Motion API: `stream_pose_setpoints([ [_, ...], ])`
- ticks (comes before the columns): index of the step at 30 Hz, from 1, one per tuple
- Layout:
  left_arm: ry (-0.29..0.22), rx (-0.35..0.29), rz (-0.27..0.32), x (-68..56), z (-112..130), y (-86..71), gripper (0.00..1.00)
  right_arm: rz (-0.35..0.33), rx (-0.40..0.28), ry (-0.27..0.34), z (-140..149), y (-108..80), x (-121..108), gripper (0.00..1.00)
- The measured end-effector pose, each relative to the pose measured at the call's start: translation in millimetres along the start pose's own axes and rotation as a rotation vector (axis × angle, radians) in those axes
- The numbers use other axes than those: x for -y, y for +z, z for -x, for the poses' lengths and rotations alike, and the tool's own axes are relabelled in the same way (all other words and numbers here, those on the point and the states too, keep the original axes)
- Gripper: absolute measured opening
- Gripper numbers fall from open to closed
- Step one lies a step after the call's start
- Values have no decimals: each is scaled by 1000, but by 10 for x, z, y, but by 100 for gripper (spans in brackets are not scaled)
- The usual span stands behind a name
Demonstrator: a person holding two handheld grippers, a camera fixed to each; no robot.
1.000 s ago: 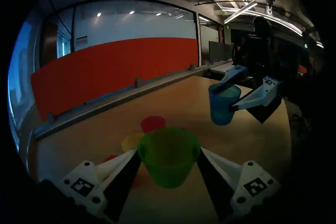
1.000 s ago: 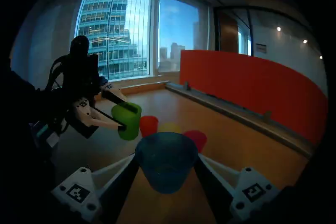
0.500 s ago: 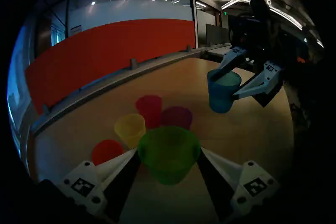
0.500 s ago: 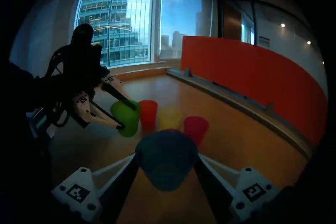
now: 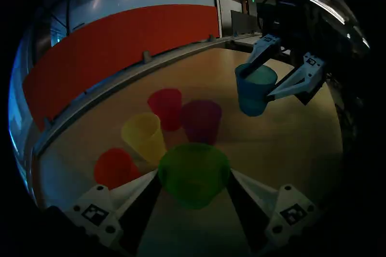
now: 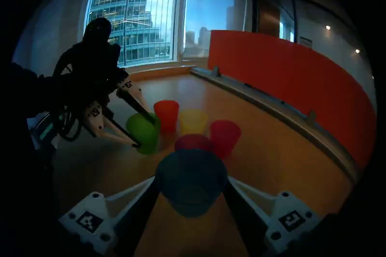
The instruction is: Pour water
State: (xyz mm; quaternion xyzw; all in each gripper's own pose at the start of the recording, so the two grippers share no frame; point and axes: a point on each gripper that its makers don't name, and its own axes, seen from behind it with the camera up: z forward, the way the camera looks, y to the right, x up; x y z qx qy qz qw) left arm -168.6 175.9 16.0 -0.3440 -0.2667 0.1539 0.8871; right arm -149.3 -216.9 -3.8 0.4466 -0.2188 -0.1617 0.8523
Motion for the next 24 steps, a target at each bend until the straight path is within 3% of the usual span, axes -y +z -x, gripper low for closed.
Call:
stream_pose_setpoints([
  [12,-23,11,18,9,122,124,87,-1,23,7,135,82,-10,90],
  [24,-52,9,24,30,180,91,87,2,35,12,206,133,-2,90],
])
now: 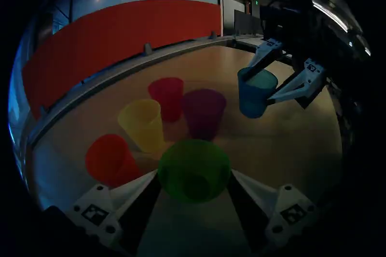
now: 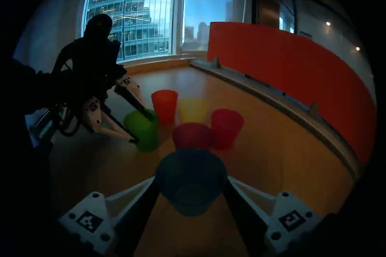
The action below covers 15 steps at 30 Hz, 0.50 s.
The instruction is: Pour water
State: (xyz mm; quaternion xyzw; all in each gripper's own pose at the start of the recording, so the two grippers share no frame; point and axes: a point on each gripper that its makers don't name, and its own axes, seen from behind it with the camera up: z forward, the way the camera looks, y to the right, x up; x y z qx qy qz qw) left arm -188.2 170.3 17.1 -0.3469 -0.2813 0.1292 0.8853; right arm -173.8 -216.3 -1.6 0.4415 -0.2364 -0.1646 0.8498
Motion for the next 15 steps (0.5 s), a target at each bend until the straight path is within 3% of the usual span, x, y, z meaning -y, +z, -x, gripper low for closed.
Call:
stream_pose_setpoints([
  [15,6,45,1,0,124,0,90,6,8,1,58,44,-8,90],
])
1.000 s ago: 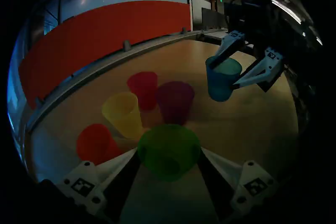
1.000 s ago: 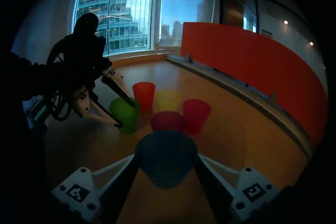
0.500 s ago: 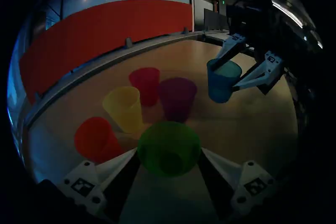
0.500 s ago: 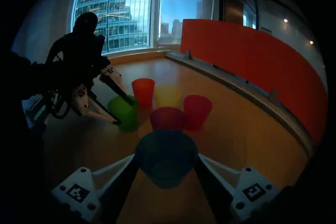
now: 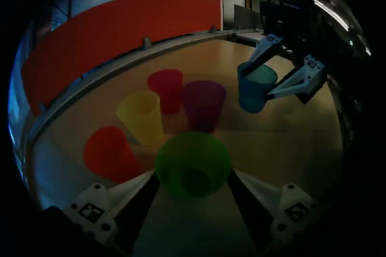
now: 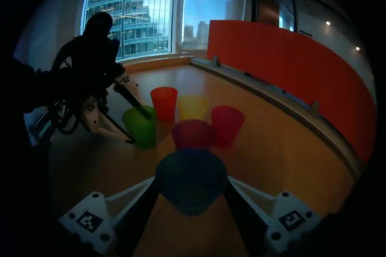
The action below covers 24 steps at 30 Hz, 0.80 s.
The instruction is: Pour water
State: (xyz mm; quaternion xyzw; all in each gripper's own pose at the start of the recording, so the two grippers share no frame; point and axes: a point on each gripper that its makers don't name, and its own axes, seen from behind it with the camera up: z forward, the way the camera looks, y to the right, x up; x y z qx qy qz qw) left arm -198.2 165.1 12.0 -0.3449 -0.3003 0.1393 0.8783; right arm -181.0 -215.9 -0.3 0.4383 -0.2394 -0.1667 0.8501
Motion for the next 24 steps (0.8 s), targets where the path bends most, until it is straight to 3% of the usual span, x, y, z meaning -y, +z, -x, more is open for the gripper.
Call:
stream_pose_setpoints([
  [24,-18,46,-36,67,306,-147,95,-1,27,22,218,138,36,90],
])
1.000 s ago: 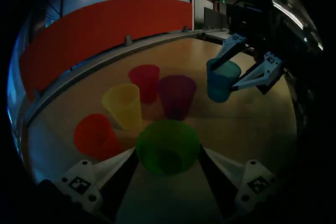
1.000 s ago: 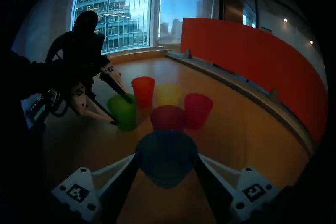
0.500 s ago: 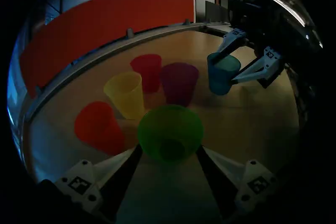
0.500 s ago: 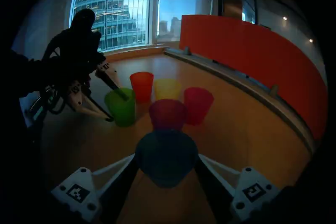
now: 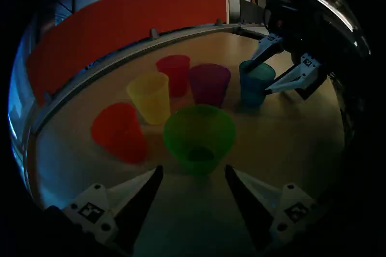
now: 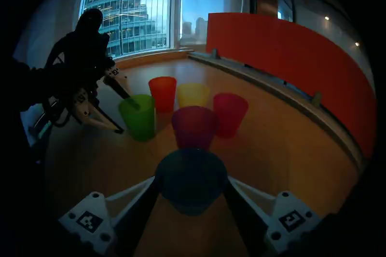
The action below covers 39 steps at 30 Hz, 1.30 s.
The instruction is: Pour water
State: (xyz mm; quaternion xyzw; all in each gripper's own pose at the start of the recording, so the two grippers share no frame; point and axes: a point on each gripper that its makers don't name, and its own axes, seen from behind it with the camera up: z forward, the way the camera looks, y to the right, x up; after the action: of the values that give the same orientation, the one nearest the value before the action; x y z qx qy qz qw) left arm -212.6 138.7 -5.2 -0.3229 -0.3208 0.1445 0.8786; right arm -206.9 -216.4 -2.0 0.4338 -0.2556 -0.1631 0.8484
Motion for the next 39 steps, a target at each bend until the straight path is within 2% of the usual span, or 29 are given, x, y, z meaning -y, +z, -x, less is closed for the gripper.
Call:
stream_pose_setpoints([
  [24,1,3,-7,-14,40,-59,95,8,2,15,61,-43,0,92],
  [32,-2,-1,-14,8,28,-90,95,24,-8,25,39,-82,-46,100],
  [39,-11,-11,-24,14,26,-161,95,27,-3,33,85,-145,-23,100],
])
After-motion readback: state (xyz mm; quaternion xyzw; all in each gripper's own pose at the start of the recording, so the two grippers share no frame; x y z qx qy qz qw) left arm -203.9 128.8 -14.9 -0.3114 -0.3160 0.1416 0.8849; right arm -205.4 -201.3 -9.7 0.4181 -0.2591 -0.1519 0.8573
